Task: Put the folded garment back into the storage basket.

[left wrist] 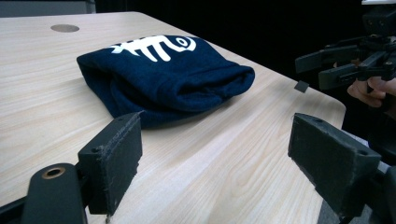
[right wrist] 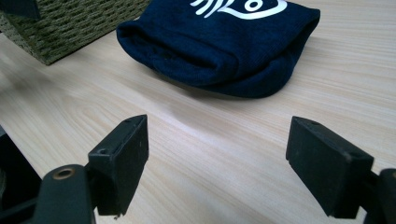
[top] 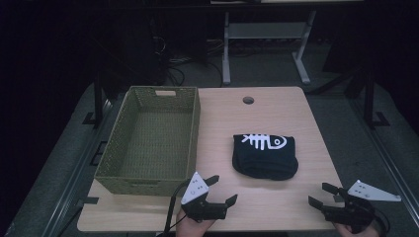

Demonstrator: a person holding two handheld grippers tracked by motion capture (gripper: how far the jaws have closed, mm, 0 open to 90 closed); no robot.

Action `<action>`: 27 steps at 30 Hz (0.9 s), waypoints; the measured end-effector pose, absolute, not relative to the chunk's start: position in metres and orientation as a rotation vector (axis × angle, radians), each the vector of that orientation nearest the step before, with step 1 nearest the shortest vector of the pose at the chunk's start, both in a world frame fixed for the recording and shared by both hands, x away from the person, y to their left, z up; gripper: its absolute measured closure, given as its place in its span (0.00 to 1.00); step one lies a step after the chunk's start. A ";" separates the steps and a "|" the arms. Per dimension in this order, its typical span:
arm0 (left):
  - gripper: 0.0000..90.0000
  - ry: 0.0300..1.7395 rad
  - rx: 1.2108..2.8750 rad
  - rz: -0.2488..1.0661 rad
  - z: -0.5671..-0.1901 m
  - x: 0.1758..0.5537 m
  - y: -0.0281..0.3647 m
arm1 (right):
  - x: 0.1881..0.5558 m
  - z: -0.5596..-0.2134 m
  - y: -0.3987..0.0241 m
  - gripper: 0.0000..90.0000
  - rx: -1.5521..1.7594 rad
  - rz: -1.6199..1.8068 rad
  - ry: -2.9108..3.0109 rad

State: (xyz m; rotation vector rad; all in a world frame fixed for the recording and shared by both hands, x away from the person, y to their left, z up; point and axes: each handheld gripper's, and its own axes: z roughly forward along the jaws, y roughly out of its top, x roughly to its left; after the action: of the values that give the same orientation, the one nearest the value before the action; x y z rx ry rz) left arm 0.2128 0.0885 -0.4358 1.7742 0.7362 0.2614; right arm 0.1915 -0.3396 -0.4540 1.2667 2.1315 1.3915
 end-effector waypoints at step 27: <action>0.18 0.808 1.744 0.286 -0.412 0.249 0.058 | 0.235 -0.416 -0.322 0.18 1.252 1.365 2.184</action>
State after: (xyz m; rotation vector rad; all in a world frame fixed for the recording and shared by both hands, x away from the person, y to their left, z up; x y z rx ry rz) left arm 0.2494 0.0578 -0.4122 1.7441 0.8077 0.2857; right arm 0.2347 -0.3220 -0.4158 1.2515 2.1839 1.3651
